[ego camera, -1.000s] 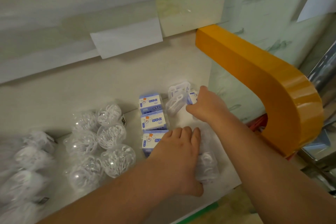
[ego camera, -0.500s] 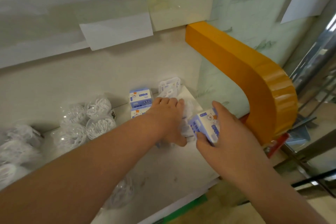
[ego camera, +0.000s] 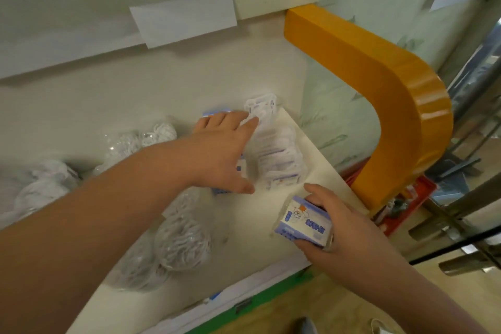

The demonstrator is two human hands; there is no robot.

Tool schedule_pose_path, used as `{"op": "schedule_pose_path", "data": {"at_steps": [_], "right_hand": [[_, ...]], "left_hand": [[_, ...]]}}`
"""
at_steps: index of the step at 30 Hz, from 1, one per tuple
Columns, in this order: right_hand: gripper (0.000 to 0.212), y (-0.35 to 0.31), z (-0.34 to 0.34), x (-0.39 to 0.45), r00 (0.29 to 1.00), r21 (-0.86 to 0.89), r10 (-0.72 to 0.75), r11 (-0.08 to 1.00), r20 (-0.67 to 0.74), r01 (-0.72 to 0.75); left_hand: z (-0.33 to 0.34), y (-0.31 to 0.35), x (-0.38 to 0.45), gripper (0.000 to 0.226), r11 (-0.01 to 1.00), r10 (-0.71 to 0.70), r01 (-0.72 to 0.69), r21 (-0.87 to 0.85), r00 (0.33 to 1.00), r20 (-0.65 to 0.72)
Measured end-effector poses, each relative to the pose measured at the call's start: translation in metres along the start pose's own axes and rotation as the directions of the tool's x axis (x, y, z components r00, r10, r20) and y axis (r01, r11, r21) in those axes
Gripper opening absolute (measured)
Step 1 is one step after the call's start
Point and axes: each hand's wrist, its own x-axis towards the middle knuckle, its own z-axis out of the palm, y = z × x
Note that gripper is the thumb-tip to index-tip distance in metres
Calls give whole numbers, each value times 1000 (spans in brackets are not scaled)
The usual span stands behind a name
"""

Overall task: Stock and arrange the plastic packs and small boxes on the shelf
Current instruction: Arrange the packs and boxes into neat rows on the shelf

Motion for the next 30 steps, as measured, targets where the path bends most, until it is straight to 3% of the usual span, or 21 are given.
{"op": "schedule_pose_path", "data": {"at_steps": [5,12,20,23,28,30], "right_hand": [[80,-16,17,22,987,76,-119,991,108,111],[80,-9,23,28,979,46,-191,981,67,188],[70,-8,26,25,981,74,-189,980,36,186],[64,-10,25,26,975,61,-217,975,37,215],[60,-9,28,27,974,67,-225,972,15,223],[56,-9,31,29,973,91,-231,969,11,230]], "left_hand": [[9,-32,-27,132,994,-97,91,63,990,101],[21,-35,-10,94,997,-69,68,21,995,79],[18,-27,2,78,993,-116,116,11,992,50],[17,-26,2,78,992,-124,124,7,992,33],[6,-34,-11,97,989,-143,146,-25,985,98],[0,-37,-19,92,983,-165,173,-66,981,103]]}}
